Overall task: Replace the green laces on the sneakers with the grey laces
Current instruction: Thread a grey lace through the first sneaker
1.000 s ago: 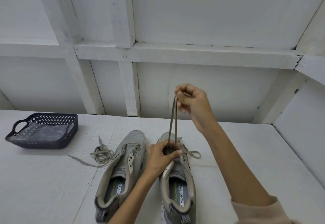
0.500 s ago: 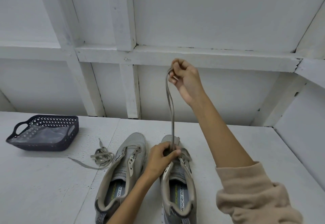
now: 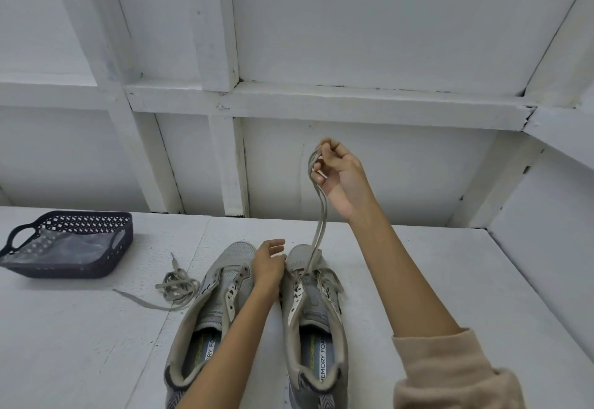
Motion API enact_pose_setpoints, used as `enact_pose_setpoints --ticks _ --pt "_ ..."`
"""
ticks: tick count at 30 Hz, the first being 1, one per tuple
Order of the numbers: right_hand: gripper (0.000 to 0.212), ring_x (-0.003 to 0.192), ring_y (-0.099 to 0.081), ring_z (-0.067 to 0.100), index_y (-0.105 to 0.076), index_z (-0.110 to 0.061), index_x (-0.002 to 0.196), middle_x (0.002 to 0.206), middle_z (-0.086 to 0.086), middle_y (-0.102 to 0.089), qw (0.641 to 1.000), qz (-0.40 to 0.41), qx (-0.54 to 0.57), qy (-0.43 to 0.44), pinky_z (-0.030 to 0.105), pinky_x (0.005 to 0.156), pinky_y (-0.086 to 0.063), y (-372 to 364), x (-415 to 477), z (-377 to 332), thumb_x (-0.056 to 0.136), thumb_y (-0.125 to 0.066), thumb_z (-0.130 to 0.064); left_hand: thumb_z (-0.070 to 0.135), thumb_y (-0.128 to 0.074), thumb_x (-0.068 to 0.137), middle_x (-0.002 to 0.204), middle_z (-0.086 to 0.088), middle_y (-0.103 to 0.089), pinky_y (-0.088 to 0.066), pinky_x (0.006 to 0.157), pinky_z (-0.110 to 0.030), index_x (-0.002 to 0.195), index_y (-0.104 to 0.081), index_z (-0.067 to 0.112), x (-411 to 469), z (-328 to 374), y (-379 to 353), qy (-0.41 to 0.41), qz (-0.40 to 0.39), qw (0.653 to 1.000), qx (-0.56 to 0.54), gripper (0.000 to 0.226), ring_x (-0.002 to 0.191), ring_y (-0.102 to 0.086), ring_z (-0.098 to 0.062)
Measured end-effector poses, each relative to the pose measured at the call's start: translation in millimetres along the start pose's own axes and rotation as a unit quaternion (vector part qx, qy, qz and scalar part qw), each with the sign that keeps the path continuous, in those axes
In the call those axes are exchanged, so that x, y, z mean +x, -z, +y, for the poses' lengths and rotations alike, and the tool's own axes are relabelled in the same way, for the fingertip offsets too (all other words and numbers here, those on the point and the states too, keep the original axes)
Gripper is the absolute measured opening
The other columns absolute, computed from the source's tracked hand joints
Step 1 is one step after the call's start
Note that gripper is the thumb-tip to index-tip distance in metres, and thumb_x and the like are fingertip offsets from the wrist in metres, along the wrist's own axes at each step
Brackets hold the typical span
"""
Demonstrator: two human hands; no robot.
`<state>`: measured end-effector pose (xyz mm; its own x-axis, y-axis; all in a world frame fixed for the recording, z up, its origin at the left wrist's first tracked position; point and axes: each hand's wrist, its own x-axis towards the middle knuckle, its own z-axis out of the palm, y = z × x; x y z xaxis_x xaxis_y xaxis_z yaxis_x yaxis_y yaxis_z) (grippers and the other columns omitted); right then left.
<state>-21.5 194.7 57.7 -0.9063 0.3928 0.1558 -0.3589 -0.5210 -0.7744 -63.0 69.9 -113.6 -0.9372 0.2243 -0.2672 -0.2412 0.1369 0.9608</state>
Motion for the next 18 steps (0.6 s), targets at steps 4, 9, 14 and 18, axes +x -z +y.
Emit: enact_pose_setpoints --ticks 4,9,14,18 --pt "0.011 0.059 -0.049 0.012 -0.058 -0.011 0.090 0.070 0.001 -0.055 0.999 0.016 -0.040 -0.029 0.022 0.051 -0.036 12.0 -5.7 14.1 0.096 -0.052 -0.004 -0.022 -0.039 0.083 0.104 -0.007 -0.063 -0.055 0.087 -0.045 0.087 -0.062 0.020 0.7 -3.0 -2.2 -0.008 0.023 0.999 -0.025 0.048 0.095 -0.063 -0.018" --pt "0.013 0.070 -0.051 0.017 -0.063 -0.007 0.083 0.077 0.005 -0.058 0.860 0.059 -0.480 -0.165 0.027 0.057 -0.030 47.5 -7.9 43.9 0.093 -0.056 -0.006 -0.019 -0.042 0.084 0.104 -0.006 -0.061 -0.053 0.078 -0.039 0.084 -0.063 0.021 5.8 -2.3 -3.7 -0.001 0.019 1.000 -0.019 0.045 0.083 -0.059 -0.013" --pt "0.022 0.049 -0.032 0.019 -0.048 -0.004 0.064 0.066 0.013 -0.048 0.739 0.044 -0.607 -0.289 0.025 0.047 -0.025 83.8 -17.7 71.8 0.085 -0.052 0.001 -0.016 -0.044 0.086 0.108 -0.008 -0.058 -0.049 0.071 -0.032 0.087 -0.063 0.019 6.6 0.3 -2.2 -0.017 -0.005 1.000 0.019 0.040 0.092 -0.057 -0.021" --pt "0.031 0.047 -0.033 0.020 -0.042 -0.011 0.055 0.050 0.005 -0.041 0.747 0.069 -0.615 -0.242 0.026 0.046 -0.027 86.8 -19.8 80.3 0.083 -0.050 -0.001 -0.020 -0.042 0.085 0.107 -0.009 -0.060 -0.051 0.075 -0.035 0.087 -0.063 0.018 6.2 3.4 -3.7 -0.011 0.006 1.000 -0.015 0.043 0.093 -0.060 -0.018"
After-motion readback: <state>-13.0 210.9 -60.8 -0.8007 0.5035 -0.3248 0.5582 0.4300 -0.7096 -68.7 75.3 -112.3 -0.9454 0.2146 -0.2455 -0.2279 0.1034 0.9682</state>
